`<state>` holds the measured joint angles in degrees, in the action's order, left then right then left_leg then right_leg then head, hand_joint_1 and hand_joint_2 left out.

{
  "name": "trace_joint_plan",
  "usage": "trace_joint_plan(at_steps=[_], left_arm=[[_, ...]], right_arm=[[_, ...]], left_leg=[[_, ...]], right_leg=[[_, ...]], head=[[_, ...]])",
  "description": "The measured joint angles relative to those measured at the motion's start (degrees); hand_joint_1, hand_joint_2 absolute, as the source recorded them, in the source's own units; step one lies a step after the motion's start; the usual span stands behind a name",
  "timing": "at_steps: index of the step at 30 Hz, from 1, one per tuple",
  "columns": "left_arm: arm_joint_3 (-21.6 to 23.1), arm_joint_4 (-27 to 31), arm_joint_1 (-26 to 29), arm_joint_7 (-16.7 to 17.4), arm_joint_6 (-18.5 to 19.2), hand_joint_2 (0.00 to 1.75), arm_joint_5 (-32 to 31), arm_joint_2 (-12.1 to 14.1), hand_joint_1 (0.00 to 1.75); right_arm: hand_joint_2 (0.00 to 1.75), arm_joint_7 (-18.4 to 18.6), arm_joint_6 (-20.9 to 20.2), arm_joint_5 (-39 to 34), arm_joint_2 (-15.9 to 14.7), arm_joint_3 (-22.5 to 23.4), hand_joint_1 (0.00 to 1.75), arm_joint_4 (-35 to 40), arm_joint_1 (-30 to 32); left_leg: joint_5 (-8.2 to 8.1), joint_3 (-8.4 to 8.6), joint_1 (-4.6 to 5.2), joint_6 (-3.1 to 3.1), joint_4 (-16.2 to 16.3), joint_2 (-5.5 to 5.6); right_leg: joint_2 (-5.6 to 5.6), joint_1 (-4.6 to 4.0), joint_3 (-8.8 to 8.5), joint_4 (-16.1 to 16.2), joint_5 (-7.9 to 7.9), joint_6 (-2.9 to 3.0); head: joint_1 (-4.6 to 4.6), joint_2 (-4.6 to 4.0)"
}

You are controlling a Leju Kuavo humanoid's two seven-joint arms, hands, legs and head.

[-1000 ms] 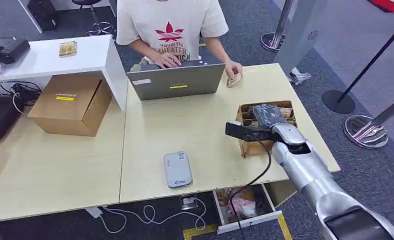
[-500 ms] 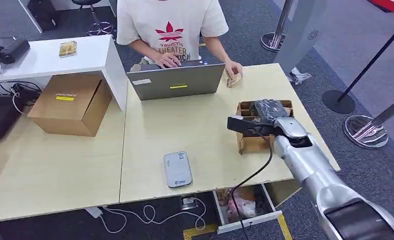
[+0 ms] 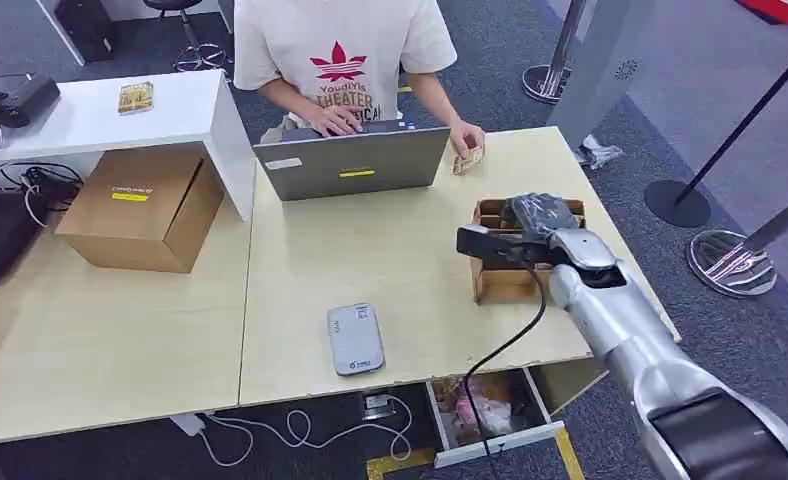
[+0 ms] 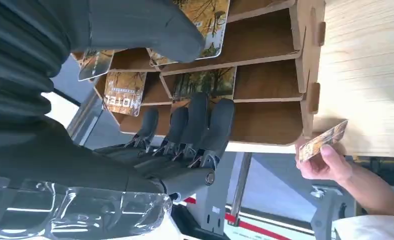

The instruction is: Pass the card to the sensor for recognition and then transmit it.

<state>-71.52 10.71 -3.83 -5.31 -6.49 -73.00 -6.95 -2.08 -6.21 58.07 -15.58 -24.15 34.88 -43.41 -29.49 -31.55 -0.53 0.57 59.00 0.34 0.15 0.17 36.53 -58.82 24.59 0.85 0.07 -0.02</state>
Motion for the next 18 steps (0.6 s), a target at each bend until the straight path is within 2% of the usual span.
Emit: trace_joint_plan(at_steps=[7, 11, 15, 18], left_arm=[[0.0, 0.0, 0.0, -0.2, 0.1, 0.00, -0.2, 0.0, 0.00], [0.0, 0.0, 0.0, -0.2, 0.2, 0.00, -0.3, 0.0, 0.00], [0.0, 0.0, 0.0, -0.2, 0.2, 0.00, -0.3, 0.0, 0.00], [0.0, 0.0, 0.0, -0.2, 0.2, 0.00, -0.2, 0.0, 0.00]], right_arm=[[1.75, -0.2, -0.5, -0.3, -0.1, -0.1, 0.77, -0.2, -0.1], [1.75, -0.6, -1.7, -1.1, -0.4, -0.2, 0.91, -0.2, -0.1], [1.75, -0.8, -2.3, -1.4, -0.6, -0.5, 0.87, -0.2, 0.0], [1.75, -0.8, -2.3, -1.7, -0.6, -0.7, 0.96, -0.2, 0.0]], left_leg=[[0.00, 0.01, 0.00, 0.00, 0.0, 0.00], [0.00, 0.01, 0.01, 0.00, 0.0, 0.00], [0.00, 0.01, 0.01, 0.00, 0.0, 0.00], [0.00, 0.01, 0.01, 0.00, 0.0, 0.00]], right_leg=[[0.00, 0.00, 0.00, 0.0, 0.00, 0.00], [0.01, 0.00, 0.00, 0.0, 0.00, 0.00], [0.01, 0.00, 0.00, 0.0, 0.00, 0.00], [0.01, 0.00, 0.01, 0.0, 0.00, 0.00]], head=[[0.02, 0.00], [0.00, 0.00], [0.00, 0.00], [0.00, 0.00]])
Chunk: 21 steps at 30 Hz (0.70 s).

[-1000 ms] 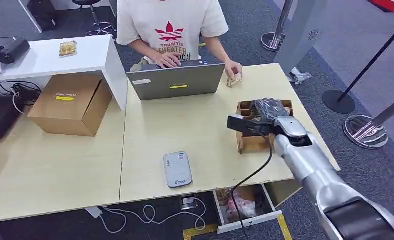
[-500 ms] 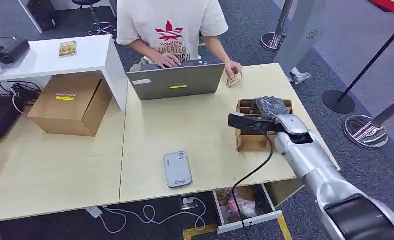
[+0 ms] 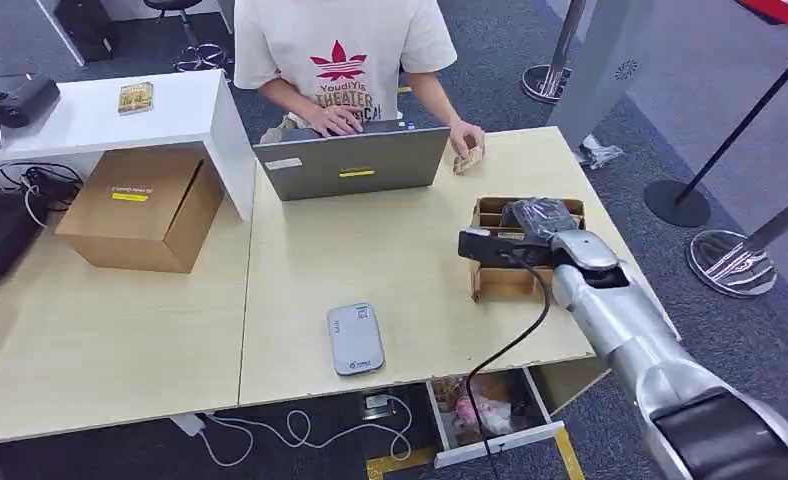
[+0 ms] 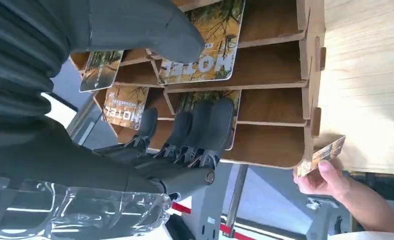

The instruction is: Pass the card to the sensor for recognition and then transmit it.

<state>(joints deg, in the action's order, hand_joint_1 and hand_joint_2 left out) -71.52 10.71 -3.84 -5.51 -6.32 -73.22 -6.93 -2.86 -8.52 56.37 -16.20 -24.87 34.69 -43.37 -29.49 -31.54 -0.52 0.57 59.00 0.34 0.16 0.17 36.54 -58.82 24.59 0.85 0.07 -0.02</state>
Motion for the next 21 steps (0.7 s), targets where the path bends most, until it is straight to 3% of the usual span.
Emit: trace_joint_plan(at_steps=[2, 3, 5, 10, 11, 14, 21], left_arm=[[0.0, 0.0, 0.0, 0.0, 0.0, 0.00, 0.0, 0.0, 0.00], [0.0, 0.0, 0.0, 0.0, 0.0, 0.00, 0.0, 0.0, 0.00], [0.0, 0.0, 0.0, 0.0, 0.0, 0.00, 0.0, 0.0, 0.00], [0.0, 0.0, 0.0, 0.0, 0.0, 0.00, -0.1, 0.0, 0.00], [0.0, 0.0, 0.0, 0.0, 0.0, 0.00, -0.1, 0.0, 0.00], [0.0, 0.0, 0.0, 0.0, 0.0, 0.00, -0.3, 0.0, 0.00], [0.0, 0.0, 0.0, 0.0, 0.0, 0.00, -0.5, 0.0, 0.00]], right_arm=[[1.75, 0.0, -0.1, -0.2, 0.0, -0.2, 0.99, 0.0, 0.0], [1.75, -0.2, -0.1, -0.2, -0.1, -0.3, 1.12, 0.0, 0.1], [1.75, -0.2, -0.2, -0.3, -0.2, -0.4, 1.20, 0.0, 0.1], [1.75, -0.2, -0.2, -0.8, -0.4, -0.5, 1.33, 0.0, 0.1], [1.75, -0.2, -0.2, -0.9, -0.5, -0.5, 1.50, 0.0, 0.1], [1.75, -0.2, -0.2, -1.3, -0.7, -0.5, 1.68, 0.1, 0.2], [1.75, -0.1, -0.2, -1.7, -1.4, -0.5, 1.68, 0.5, 0.8]], left_leg=[[0.00, 0.00, 0.00, 0.00, 0.0, 0.00], [0.00, -0.01, 0.00, 0.00, 0.0, 0.00], [0.00, -0.01, 0.00, 0.00, 0.0, 0.00], [0.00, -0.01, 0.00, 0.00, 0.0, 0.01], [0.00, -0.01, 0.00, 0.00, 0.0, 0.01], [0.00, -0.01, 0.01, 0.00, 0.0, 0.01], [0.00, 0.00, 0.02, 0.00, 0.0, 0.00]], right_leg=[[0.00, 0.00, 0.01, 0.0, 0.00, 0.00], [0.00, 0.00, 0.01, 0.0, 0.00, 0.00], [0.00, 0.00, 0.01, 0.0, 0.00, 0.00], [0.00, 0.00, 0.02, 0.0, 0.00, 0.00], [0.00, 0.00, 0.01, 0.0, 0.00, 0.00], [0.00, 0.00, 0.01, 0.0, 0.00, 0.00], [0.00, 0.00, 0.01, 0.0, 0.00, 0.00]], head=[[0.00, 0.00], [0.00, 0.00], [0.00, 0.00], [0.02, 0.00], [0.00, 0.00], [0.00, 0.00], [0.00, 0.00]])
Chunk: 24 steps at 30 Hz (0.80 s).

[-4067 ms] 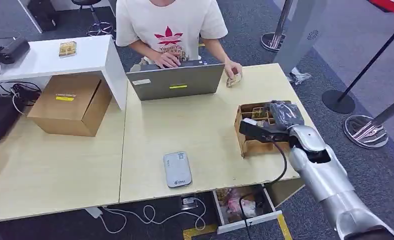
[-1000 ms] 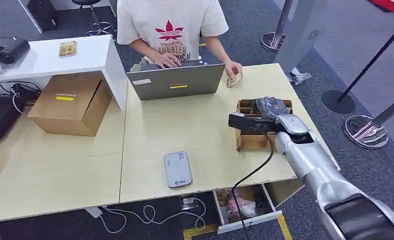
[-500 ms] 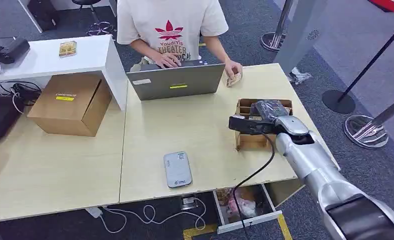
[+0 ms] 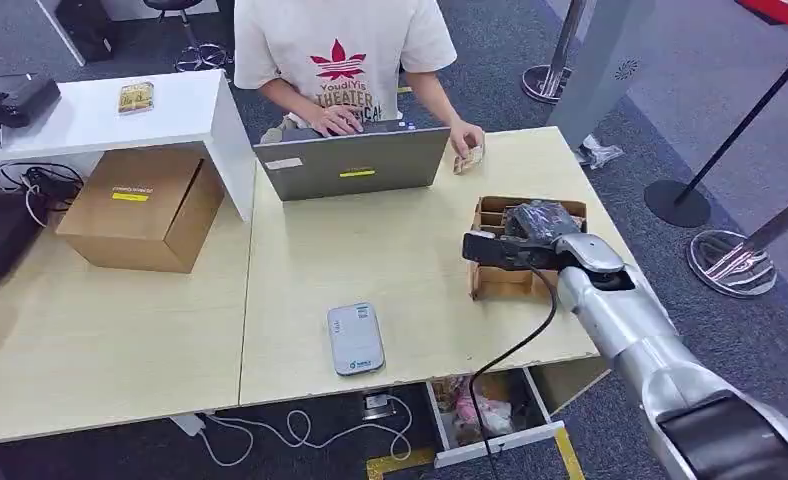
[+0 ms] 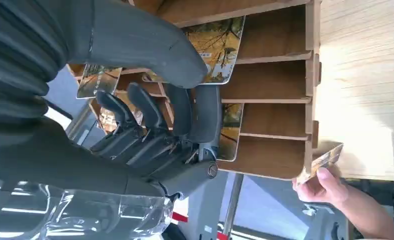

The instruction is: Pass the card to the sensor for recognition and then transmit it.

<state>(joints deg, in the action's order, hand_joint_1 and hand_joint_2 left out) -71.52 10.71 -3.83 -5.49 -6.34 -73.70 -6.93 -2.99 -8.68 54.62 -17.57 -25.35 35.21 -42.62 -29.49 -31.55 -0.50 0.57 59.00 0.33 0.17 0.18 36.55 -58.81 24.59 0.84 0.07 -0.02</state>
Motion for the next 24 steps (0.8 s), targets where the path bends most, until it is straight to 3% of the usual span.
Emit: trace_joint_plan(at_steps=[24], left_arm=[[0.1, 0.0, 0.0, 0.0, 0.3, 0.00, -0.4, 0.1, 0.00]], right_arm=[[1.75, -0.4, -0.8, -1.0, -1.6, 0.1, 1.75, 1.6, -0.4]], left_leg=[[0.00, -0.03, 0.00, 0.00, 0.0, 0.00]], right_leg=[[0.00, 0.01, 0.00, 0.0, 0.00, 0.00]], head=[[0.00, 0.00]])
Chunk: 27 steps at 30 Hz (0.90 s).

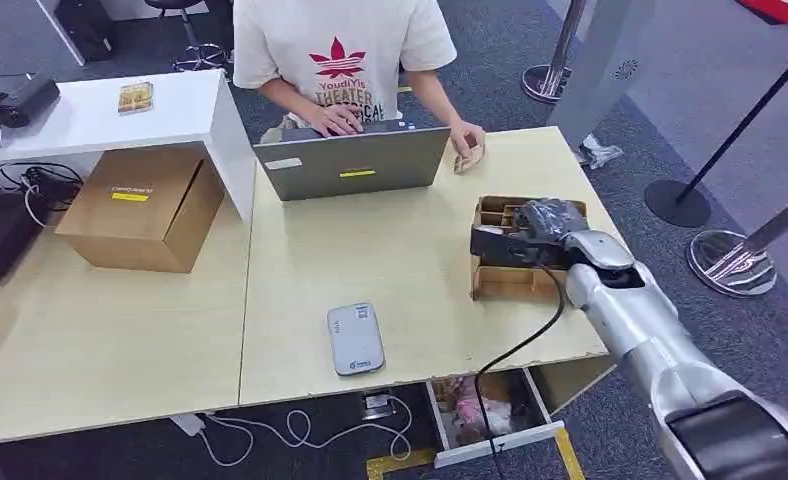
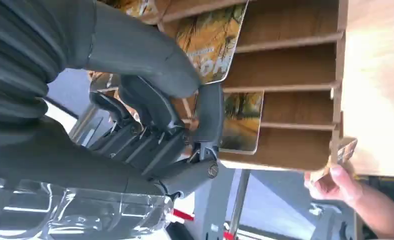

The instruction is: Pass the card to the sensor for recognition and then transmit it.

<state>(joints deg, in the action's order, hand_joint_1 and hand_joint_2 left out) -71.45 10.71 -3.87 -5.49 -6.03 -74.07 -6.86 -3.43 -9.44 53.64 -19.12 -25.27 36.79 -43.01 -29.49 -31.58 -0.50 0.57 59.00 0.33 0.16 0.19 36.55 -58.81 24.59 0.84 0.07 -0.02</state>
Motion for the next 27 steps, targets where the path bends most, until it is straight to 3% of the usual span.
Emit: trace_joint_plan(at_steps=[16, 27], left_arm=[[0.0, 0.0, -0.4, -0.3, 0.1, 0.00, 0.2, -0.1, 0.00], [0.0, 0.0, -0.4, -0.4, 0.2, 0.00, 0.2, -0.1, 0.00]], right_arm=[[1.75, -0.3, -2.6, 0.4, 0.5, -0.2, 1.75, 2.4, -8.0], [1.75, -0.3, -2.6, 0.4, 0.7, -0.3, 1.75, 2.4, -8.9]], left_leg=[[0.00, -0.02, -0.01, 0.00, 0.0, 0.01], [0.00, -0.04, -0.01, 0.00, 0.0, 0.03]], right_leg=[[-0.01, 0.00, 0.01, 0.0, 0.00, 0.00], [-0.03, 0.00, 0.01, 0.0, 0.00, 0.00]], head=[[0.00, 0.00], [0.00, 0.00]])
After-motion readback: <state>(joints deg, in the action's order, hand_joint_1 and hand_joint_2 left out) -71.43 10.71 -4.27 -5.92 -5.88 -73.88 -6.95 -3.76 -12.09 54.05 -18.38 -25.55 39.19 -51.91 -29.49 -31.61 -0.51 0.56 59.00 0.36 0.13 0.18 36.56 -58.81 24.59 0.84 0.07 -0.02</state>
